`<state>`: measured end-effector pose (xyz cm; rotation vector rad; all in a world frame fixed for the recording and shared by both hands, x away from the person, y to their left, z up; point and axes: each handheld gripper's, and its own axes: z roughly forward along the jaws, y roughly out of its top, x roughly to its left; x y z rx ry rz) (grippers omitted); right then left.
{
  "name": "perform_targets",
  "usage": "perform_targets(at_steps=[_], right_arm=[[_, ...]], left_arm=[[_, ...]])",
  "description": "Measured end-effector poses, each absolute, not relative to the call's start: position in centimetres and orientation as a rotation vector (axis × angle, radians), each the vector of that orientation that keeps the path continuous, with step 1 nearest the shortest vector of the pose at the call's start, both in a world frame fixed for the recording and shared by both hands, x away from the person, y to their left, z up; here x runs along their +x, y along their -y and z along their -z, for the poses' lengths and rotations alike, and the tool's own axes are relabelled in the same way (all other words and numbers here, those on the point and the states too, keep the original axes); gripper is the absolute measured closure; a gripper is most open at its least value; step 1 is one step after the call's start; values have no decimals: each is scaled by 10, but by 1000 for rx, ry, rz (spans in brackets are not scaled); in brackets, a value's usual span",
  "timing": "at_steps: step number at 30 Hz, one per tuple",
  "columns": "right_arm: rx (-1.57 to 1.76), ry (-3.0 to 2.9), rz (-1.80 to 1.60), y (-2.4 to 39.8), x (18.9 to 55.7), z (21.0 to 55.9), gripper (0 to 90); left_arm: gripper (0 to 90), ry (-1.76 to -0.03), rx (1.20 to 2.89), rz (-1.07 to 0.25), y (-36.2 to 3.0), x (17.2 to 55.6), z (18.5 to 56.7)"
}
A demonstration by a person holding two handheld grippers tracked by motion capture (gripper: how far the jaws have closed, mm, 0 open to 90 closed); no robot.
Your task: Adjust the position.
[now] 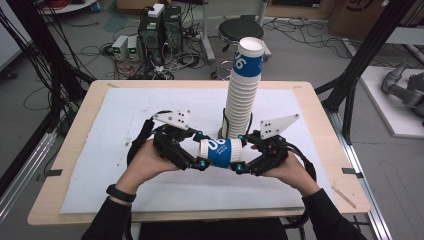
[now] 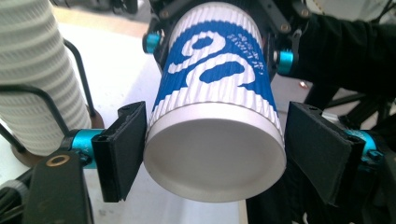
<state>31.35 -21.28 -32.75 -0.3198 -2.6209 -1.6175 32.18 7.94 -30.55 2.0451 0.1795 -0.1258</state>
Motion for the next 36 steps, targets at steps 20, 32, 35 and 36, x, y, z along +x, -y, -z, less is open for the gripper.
perform_targets(at_steps=[20,32,35,36], right_arm=[[-372,2552,1722,217,312,320,181],[-469,2436,1857,219,312,319,136],[-496,2386,1905,219,312,321,136],[-511,2369,1912,219,313,321,136]], left_arm=[[302,-137,1880,128,-88,327,307],[301,-170,1754,75,-99,329,306],[301,-181,1716,75,-99,330,309],[301,-187,1708,76,-99,331,310]])
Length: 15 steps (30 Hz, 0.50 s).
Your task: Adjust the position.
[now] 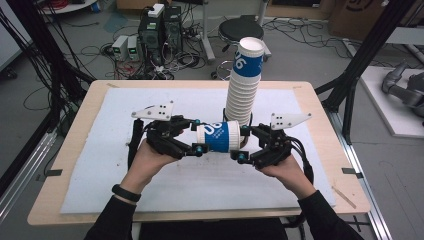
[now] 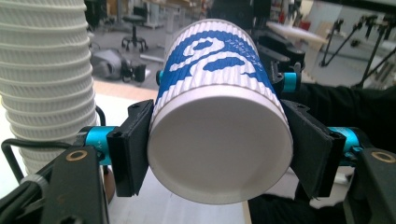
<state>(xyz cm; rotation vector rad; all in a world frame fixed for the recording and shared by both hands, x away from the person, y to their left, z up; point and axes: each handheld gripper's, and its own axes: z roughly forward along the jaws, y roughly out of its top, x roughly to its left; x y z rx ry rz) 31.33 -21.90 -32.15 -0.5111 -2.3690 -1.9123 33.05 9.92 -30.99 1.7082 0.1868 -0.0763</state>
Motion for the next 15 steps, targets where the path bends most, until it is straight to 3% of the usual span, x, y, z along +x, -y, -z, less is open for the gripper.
perform_targets(at_steps=[15], right_arm=[[-559,2372,1934,214,312,323,131]], left_arm=[[301,-155,1691,83,-91,330,316]])
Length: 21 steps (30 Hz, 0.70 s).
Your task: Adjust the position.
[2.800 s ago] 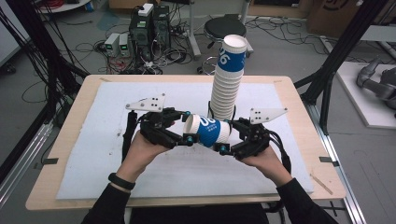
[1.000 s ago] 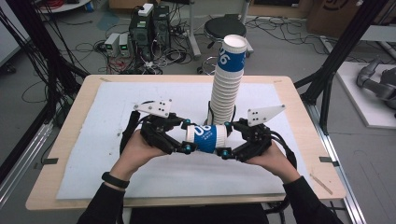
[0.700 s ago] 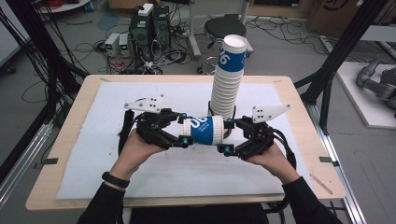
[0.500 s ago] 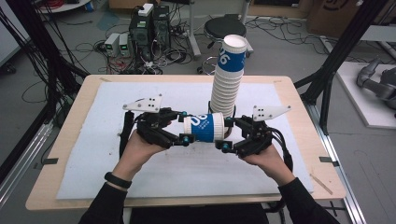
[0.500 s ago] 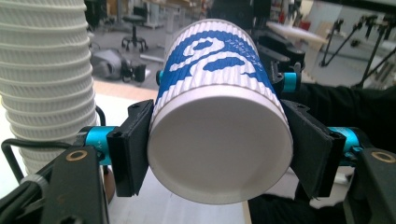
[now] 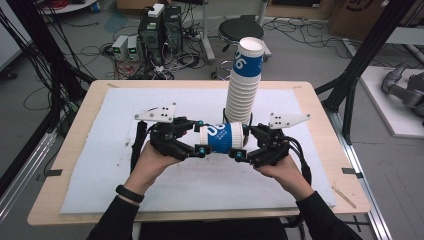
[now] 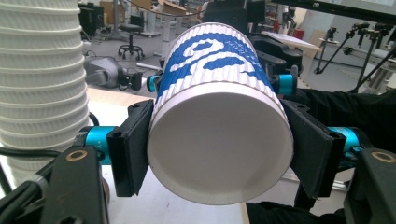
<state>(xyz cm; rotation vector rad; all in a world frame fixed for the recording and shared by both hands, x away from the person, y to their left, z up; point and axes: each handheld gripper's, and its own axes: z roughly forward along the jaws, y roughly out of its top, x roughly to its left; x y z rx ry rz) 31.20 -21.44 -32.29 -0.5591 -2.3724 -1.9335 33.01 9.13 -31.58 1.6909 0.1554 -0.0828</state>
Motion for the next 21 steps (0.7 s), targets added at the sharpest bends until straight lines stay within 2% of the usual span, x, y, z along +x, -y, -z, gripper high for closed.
perform_targets(at_steps=[10,21], right_arm=[[-485,2407,1901,219,313,320,199],[-412,2501,1793,220,313,318,239]], left_arm=[[301,-147,1728,96,-90,329,317],[260,-146,1903,75,-84,325,314]])
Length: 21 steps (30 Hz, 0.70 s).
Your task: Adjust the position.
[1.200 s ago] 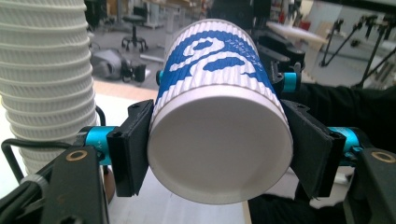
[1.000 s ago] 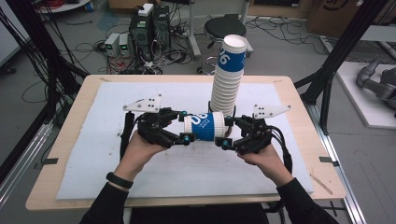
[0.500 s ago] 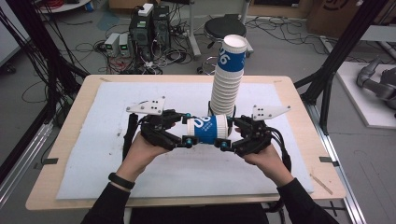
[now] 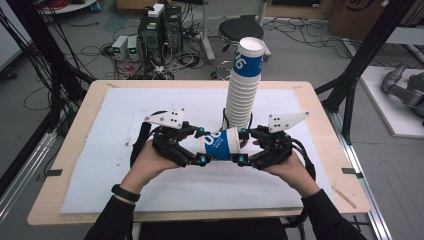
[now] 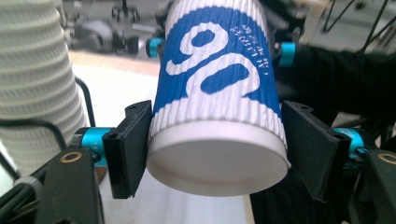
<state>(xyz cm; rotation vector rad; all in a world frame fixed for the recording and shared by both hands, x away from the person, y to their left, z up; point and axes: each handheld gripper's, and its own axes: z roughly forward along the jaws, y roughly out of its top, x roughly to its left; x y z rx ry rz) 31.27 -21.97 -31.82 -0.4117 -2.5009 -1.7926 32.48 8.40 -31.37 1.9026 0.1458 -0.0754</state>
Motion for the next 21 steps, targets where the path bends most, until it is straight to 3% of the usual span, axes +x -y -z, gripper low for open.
perform_targets(at_steps=[12,16,21], right_arm=[[-334,2616,1650,213,311,319,239],[-318,2632,1613,211,310,319,238],[-339,2613,1647,212,310,318,199]], left_arm=[[231,-98,2120,108,-73,320,314],[295,-88,2148,113,-70,320,316],[297,-83,2096,115,-71,323,318]])
